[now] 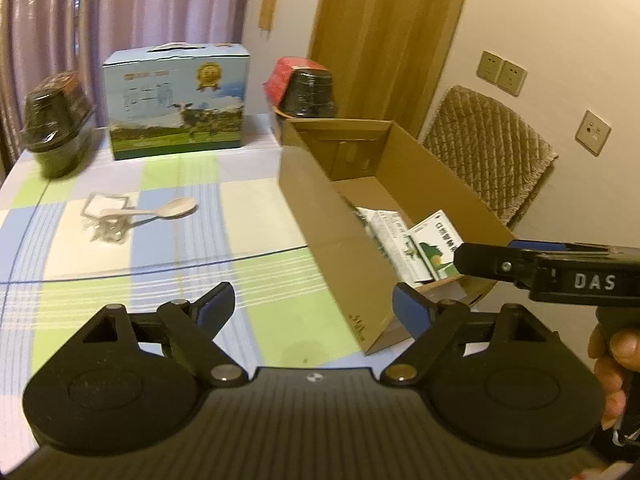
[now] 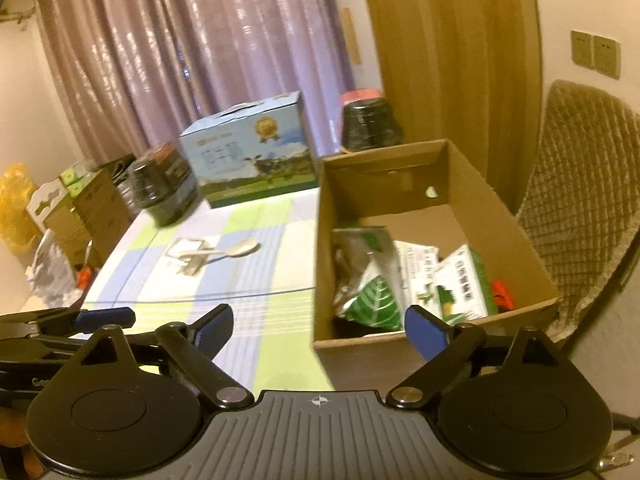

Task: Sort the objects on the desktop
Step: 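Open both tools to release the items into the cardboard box, then withdraw both tools from the box back over the table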

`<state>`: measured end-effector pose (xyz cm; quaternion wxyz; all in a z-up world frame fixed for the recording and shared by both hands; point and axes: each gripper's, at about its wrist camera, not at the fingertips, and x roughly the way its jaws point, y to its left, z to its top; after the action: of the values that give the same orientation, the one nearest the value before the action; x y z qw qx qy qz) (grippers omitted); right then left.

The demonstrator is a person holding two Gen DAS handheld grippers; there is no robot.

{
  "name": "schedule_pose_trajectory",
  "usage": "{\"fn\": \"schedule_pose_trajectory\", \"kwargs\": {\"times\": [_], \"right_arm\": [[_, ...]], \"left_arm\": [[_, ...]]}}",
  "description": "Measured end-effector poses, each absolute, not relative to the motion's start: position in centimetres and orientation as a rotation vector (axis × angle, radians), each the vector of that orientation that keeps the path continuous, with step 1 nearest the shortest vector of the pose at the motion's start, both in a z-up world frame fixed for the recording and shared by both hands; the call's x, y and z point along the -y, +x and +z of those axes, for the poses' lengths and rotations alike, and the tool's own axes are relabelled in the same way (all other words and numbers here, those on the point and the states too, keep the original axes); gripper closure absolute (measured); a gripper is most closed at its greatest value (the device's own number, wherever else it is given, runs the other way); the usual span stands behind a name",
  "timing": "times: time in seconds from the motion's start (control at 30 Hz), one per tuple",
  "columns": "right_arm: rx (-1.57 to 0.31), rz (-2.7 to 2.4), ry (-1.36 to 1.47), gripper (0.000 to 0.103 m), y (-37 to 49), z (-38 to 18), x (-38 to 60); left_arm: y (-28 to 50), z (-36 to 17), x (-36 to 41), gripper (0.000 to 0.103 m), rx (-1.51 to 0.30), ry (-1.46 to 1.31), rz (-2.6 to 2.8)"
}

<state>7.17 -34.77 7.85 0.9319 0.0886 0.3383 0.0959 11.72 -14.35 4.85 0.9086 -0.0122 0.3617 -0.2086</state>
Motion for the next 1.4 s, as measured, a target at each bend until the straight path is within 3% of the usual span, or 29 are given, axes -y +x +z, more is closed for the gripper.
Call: {"fn": "schedule_pose_trajectory", "kwargs": {"times": [0.4, 0.63, 1.4], "right_arm": [[-0.701, 0.254, 0.132, 0.002, 6.9, 7.8, 30.5], [-0.717, 0.286, 0.095, 0.002, 7.5, 7.6, 28.2], [-0.712, 0.430, -0.141, 0.002, 12.7, 5.3, 20.8]], "left_arm": [[10.4, 4.0, 8.0, 0.007, -0.758, -0.038, -0.345], [10.5, 2.9, 4.6, 0.001, -0.768, -0.032, -0.292], [14.4, 0.8, -2.8, 0.001, -0.784, 0.030, -0.228]]}}
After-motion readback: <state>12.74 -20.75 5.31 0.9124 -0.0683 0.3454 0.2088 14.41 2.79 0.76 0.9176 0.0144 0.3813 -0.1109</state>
